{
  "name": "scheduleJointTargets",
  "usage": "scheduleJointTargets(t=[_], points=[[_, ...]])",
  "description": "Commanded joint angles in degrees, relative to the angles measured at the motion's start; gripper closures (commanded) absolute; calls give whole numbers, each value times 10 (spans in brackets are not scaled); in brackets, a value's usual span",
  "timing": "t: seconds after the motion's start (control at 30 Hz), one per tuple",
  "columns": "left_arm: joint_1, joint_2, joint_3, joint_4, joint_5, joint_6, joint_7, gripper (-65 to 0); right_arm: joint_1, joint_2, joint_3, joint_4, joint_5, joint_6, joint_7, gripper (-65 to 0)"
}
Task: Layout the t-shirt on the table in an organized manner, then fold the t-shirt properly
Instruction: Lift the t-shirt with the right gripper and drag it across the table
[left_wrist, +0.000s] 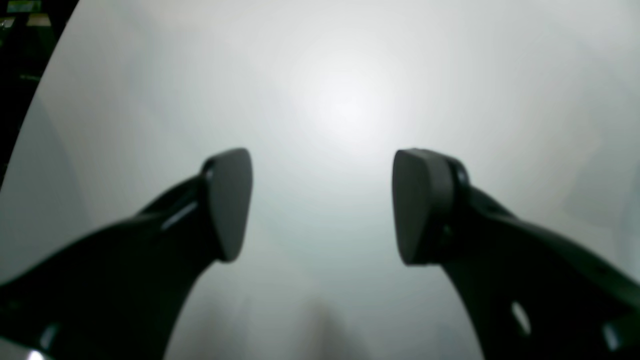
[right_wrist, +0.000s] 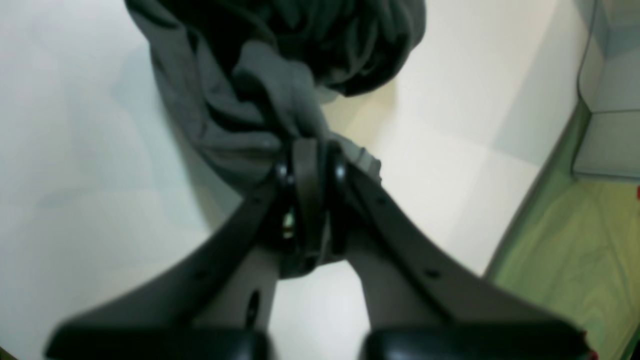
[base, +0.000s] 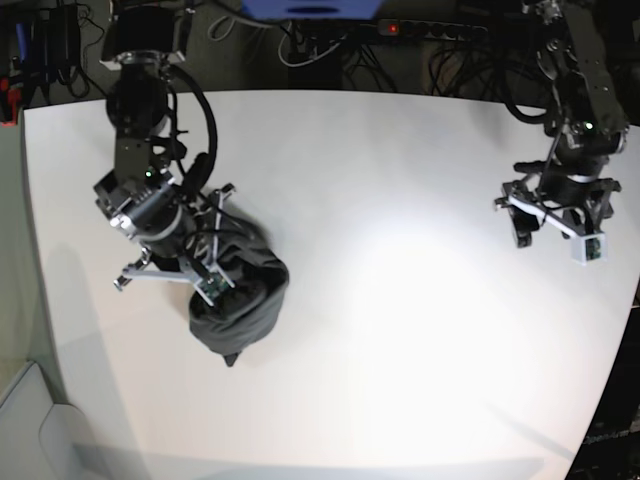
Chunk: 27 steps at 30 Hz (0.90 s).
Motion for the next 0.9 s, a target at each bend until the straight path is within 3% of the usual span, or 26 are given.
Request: scheduleJointTargets(t=[0.0,0.13,0.2,0.3,0.43,0.57,0.67,0.77,0.87], points=[[-7,-7,-1,9,-1,0,-14,-428,22,2,5,34,1,-3,12,0],[-8,-7,0,9,-1,0,-14,-428,74,-8,13,86,-2,-3,1,0],[-8,-7,1,9,-1,0,-14,-428,100,-9,4,74,1,-3,-35,0],[-4,-6,1,9,-1,0,-14,-428,111,0,-72,43,-1,-3,-97,0],[-6,-6,-1,9,-2,0,-14,-428,87,-5,-150,45,-1,-3,-98,0],[-6,-6,-3,9,-2,0,-14,-428,83,-6,-169,44,-1,-3,-84,0],[-5,-6,-3,9,-2,0,-14,-428,94,-7,-129,45,-2,-3,-70,0],[-4,-6,-3,8,-2,0,-14,-428,126,-24,-6,51,-2,-3,-54,0],[-4,-6,-3,8,-2,0,-14,-428,172,-31,133,52,-1,-52,-40,0]])
